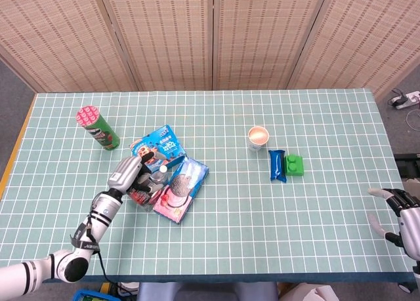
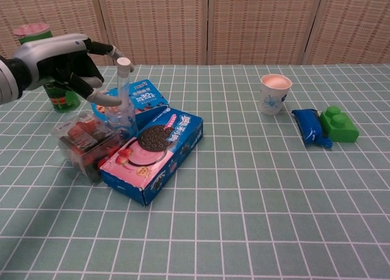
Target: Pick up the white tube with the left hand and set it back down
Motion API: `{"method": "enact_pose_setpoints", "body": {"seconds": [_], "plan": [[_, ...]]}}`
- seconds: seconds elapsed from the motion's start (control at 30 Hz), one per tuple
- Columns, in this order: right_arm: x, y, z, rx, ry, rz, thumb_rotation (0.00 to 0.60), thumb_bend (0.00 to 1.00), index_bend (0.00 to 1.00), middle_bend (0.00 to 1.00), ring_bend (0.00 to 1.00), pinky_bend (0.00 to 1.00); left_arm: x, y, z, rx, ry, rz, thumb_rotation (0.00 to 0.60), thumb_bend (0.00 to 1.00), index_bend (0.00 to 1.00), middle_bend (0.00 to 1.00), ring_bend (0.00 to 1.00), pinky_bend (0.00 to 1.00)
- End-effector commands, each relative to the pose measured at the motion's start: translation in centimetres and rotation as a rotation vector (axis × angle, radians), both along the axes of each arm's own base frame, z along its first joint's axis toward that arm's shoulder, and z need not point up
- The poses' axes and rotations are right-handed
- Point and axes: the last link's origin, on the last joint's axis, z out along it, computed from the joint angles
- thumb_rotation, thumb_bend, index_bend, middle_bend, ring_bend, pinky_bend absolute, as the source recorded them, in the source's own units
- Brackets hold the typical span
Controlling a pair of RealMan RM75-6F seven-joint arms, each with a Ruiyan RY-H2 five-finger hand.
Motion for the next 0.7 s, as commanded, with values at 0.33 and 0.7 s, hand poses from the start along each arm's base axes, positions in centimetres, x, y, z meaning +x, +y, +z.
{"method": "enact_pose_setpoints", "body": {"seconds": [0.33, 0.7], "plan": [[0.0, 0.0, 0.1, -0.001, -0.003, 0.0, 0.6, 0.29, 0.33, 0.39, 0.32, 0.48, 0.0, 0.6, -0.7, 0.031, -0.01, 0.044, 0.6, 0.11, 0.47, 1.0, 1.0, 1.0], [0.0, 0.0, 0.0, 0.0, -0.004, 0.0, 0.6, 0.29, 0.33, 0.39, 0.32, 0.48, 0.4, 0.7, -1.2, 0.023, -0.023, 0.064, 0.6, 0.11, 0.54, 1.0, 1.0, 1.0]]}}
